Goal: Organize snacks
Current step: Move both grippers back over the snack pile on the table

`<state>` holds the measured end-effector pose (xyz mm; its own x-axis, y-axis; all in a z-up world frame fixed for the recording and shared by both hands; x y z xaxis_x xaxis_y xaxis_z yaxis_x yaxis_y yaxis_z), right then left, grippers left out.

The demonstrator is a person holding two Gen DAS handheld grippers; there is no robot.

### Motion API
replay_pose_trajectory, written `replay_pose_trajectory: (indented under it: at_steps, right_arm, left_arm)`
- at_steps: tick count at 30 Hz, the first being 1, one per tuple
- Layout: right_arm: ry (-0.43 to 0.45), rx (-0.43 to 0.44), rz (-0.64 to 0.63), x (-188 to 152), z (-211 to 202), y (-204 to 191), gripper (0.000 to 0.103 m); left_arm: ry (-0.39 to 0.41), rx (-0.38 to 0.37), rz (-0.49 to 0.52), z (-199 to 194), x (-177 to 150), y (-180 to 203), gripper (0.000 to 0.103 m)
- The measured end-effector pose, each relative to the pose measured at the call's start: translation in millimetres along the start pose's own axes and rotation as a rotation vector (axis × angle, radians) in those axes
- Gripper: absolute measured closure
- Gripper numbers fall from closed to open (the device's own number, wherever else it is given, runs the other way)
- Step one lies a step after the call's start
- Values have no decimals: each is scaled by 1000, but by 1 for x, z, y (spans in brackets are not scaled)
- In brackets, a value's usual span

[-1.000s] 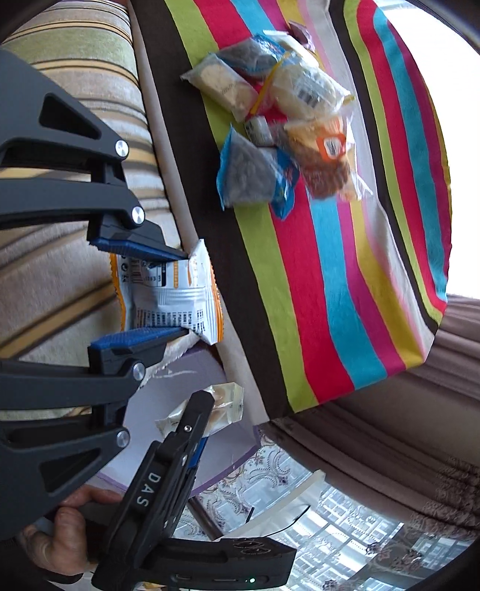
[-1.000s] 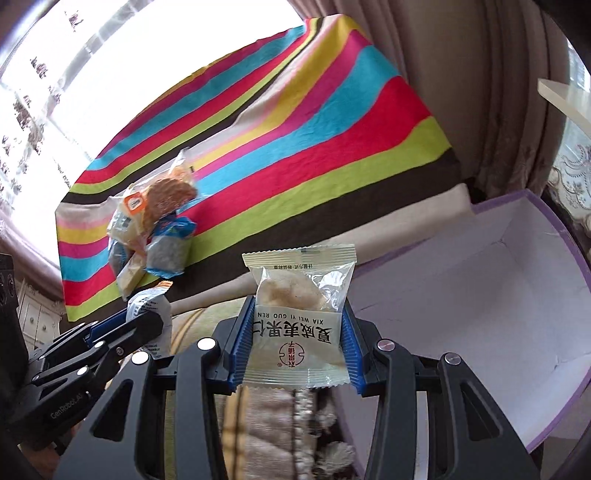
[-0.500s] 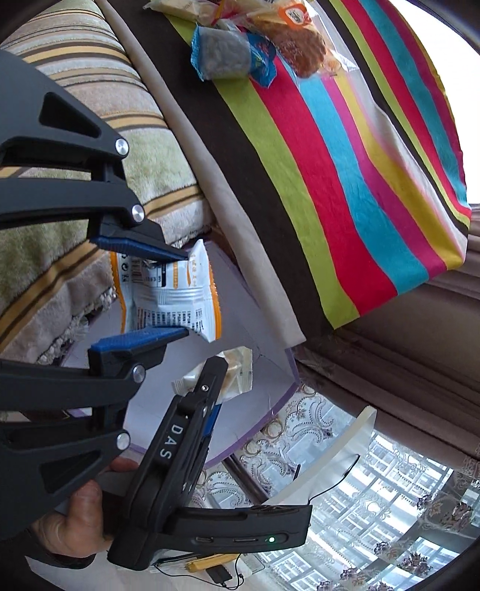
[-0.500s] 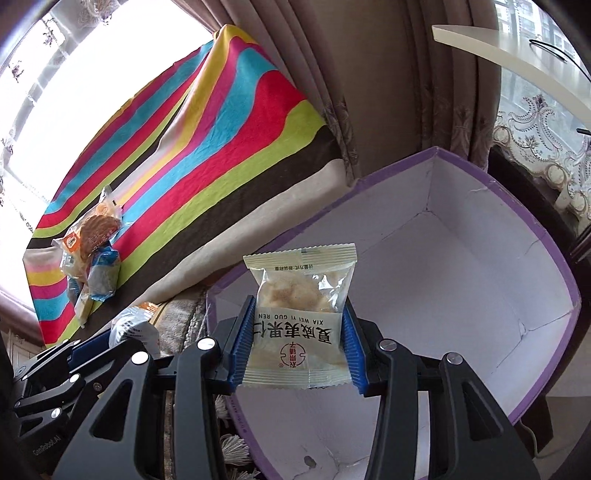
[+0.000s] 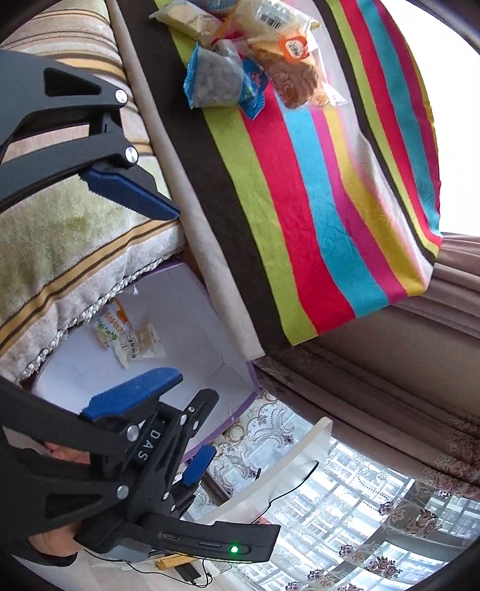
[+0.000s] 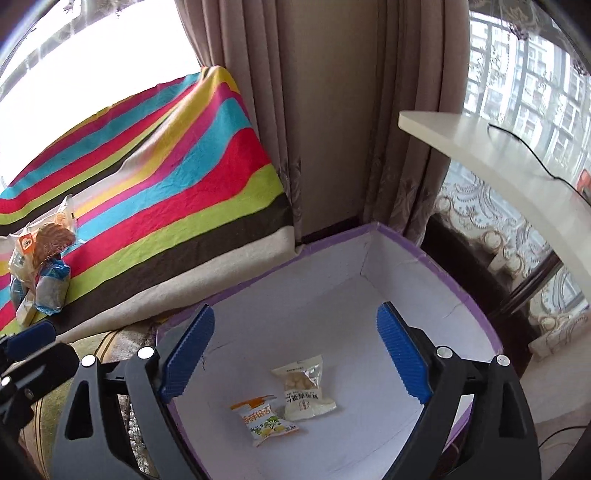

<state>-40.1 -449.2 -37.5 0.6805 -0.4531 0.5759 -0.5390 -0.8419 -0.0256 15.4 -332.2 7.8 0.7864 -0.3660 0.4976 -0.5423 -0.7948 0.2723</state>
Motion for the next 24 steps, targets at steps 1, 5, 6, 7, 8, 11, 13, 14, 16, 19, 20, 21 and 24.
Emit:
replay_pose_trajectory:
  at_steps: [1, 5, 6, 7, 8, 11, 13, 14, 16, 19, 20, 21, 24]
  right_arm:
    - [7, -4, -11, 1, -2, -3, 16]
    - [9, 104, -27, 4, -9, -18, 16]
    - [10, 142, -20, 4, -11, -22, 16]
    - [7, 175, -13, 6, -14, -26, 16]
    - [3, 205, -6, 7, -16, -31, 16]
    - [5, 261, 6, 9, -22, -48, 16]
    - [3, 314, 2, 10, -25, -60, 16]
    - [-4, 344, -6, 11, -26, -68, 16]
    - [-17, 373, -18, 10, -27, -82, 16]
    - [-52, 403, -41, 8, -24, -105, 16]
    - [-60, 407, -51, 8, -23, -112, 16]
    - [-68, 410, -60, 7, -22, -120, 16]
    - [-98, 420, -78, 5, -17, -139, 16]
  left_arm:
    - [16, 15, 1, -4, 1, -4, 18]
    - [29, 84, -10, -15, 1, -25, 17]
    - [40, 97, -16, -19, 1, -31, 17]
    - [55, 106, -25, -23, -1, -37, 17]
    - [74, 110, -39, -29, -2, -45, 17]
    - [106, 140, -91, -44, -5, -68, 17]
    - [131, 179, -127, -54, -8, -87, 17]
    - [144, 192, -146, -60, -8, -96, 17]
    - [167, 211, -190, -71, -12, -114, 17]
    - [194, 226, -263, -84, -18, -143, 17]
    - [199, 230, -284, -87, -21, -152, 17]
    - [205, 234, -303, -91, -24, -161, 17]
    - [220, 251, -351, -100, -32, -183, 17]
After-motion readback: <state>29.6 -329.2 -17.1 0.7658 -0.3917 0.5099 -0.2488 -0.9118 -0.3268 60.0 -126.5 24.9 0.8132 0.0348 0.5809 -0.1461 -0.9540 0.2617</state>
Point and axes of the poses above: each gripper's, at about its wrist camera, not at the fingertips, and z roughly the way its jaws point, y to its right, x to its top, the point moved 5 cm from there along z, roughly the way its jaws point, and after that the axes turned 9 degrees about -y, right-handed, at the moved point
